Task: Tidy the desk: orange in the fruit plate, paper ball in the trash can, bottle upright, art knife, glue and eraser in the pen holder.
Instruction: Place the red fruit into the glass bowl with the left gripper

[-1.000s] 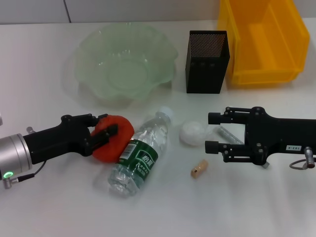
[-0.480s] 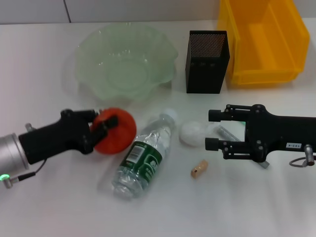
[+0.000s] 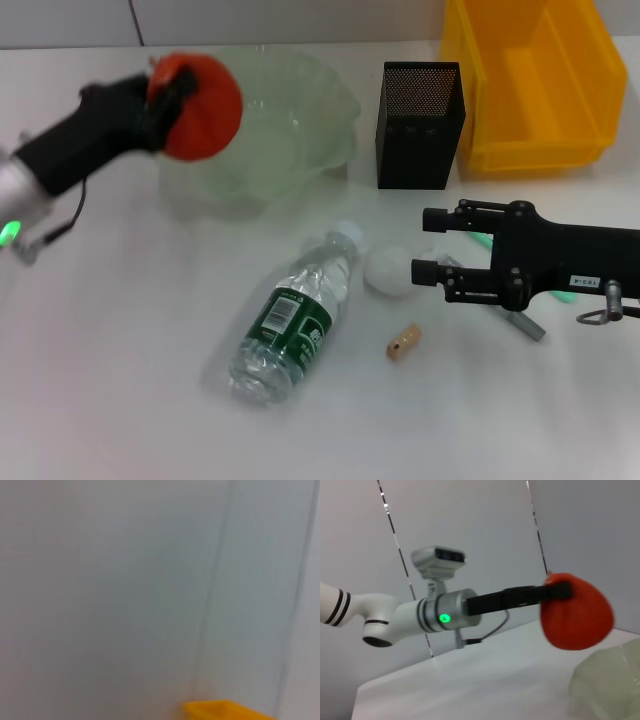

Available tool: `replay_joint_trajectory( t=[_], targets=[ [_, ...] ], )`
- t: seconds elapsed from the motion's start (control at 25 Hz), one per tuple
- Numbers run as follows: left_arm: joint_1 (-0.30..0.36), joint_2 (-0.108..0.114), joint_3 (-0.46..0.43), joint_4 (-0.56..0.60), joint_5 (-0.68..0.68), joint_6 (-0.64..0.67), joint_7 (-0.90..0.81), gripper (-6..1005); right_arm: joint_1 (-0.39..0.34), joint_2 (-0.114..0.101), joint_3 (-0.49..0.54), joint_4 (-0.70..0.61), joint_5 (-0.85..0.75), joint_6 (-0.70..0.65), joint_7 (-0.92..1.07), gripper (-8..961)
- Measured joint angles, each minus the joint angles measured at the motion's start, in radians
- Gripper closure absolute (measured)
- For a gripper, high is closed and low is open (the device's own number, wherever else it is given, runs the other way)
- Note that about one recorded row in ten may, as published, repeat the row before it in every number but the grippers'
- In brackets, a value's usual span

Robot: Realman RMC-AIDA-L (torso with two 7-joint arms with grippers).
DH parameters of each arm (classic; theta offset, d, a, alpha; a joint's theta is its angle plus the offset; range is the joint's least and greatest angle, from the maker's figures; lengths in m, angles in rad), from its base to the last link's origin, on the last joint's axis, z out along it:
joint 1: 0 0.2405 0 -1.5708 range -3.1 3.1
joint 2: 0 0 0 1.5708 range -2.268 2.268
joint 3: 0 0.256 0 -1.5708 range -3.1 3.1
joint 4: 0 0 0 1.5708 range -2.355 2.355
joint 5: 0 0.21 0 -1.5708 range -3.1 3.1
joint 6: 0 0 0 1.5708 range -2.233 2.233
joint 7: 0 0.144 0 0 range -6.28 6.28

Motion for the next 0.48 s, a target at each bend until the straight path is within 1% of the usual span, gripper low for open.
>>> replay_joint_trajectory(
  t=[0.12,0.16,0.2,0.24,0.32,0.36,0.48],
  targets=[
    [-0.075,-0.003,0.001,-0.035,-0.011,-0.155,-0.003,903,0.007,0.001,0.000,0.023,0.012,0.009,-0.007,245],
    [-0.075,-0.003,0.001,-0.035,-0.011,-0.155,-0.003,906,0.010,0.001,0.000,0.030,0.014,0.012,-0.008,245],
    [-0.125,-0.003,0.007,-0.059,-0.005,-0.259,-0.023,909,0.012,0.002,0.000,0.036,0.016,0.017,-0.009,245],
    [-0.156,-0.003,0.016,-0.069,0.005,-0.324,-0.059,913,0.017,0.002,0.000,0.046,0.017,0.026,-0.010,245],
    [-0.179,-0.003,0.035,-0.068,0.018,-0.382,-0.116,919,0.025,0.002,-0.004,0.065,0.018,0.042,-0.011,245],
    [-0.187,-0.003,0.058,-0.062,0.023,-0.404,-0.143,922,0.032,0.002,-0.006,0.079,0.018,0.053,-0.011,246],
    [-0.190,-0.005,0.094,-0.048,0.022,-0.411,-0.151,932,0.038,0.002,-0.009,0.101,0.018,0.076,-0.017,246]
  ],
)
